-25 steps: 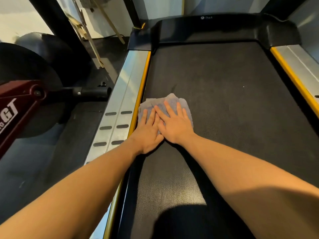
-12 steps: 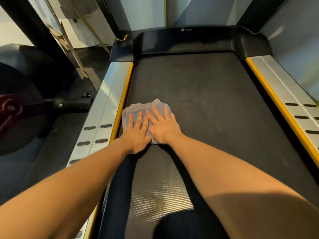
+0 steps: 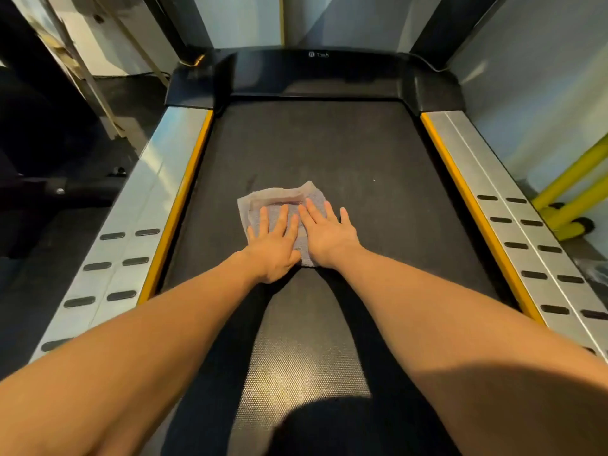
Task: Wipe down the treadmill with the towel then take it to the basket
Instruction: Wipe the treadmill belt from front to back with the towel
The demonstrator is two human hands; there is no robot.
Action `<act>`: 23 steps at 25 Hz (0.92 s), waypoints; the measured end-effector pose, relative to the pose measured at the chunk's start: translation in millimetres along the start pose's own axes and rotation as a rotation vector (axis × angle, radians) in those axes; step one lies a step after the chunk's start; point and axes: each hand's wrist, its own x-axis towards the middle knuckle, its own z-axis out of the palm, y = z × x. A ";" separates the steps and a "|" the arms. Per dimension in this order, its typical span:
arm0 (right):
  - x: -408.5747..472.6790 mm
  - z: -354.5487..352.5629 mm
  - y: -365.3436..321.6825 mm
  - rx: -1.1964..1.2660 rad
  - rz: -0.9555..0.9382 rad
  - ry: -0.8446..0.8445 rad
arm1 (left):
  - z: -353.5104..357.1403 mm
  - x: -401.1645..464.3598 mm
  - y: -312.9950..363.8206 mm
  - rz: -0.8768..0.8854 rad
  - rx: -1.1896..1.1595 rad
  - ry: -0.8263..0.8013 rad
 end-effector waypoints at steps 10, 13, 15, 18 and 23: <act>-94.0 21.3 177.9 -0.004 0.206 -0.024 | 18.1 41.2 200.1 0.191 0.082 -0.039; -120.1 27.0 201.8 -0.019 0.225 -0.041 | 26.4 32.9 233.7 0.211 0.086 -0.040; -137.5 34.0 213.1 -0.026 0.242 -0.033 | 33.0 24.6 250.6 0.238 0.090 -0.045; -160.7 43.4 224.3 -0.009 0.259 -0.017 | 44.4 14.6 265.5 0.281 0.106 -0.024; -196.2 53.0 222.3 -0.043 0.259 -0.081 | 57.1 -13.5 282.9 0.305 0.096 -0.050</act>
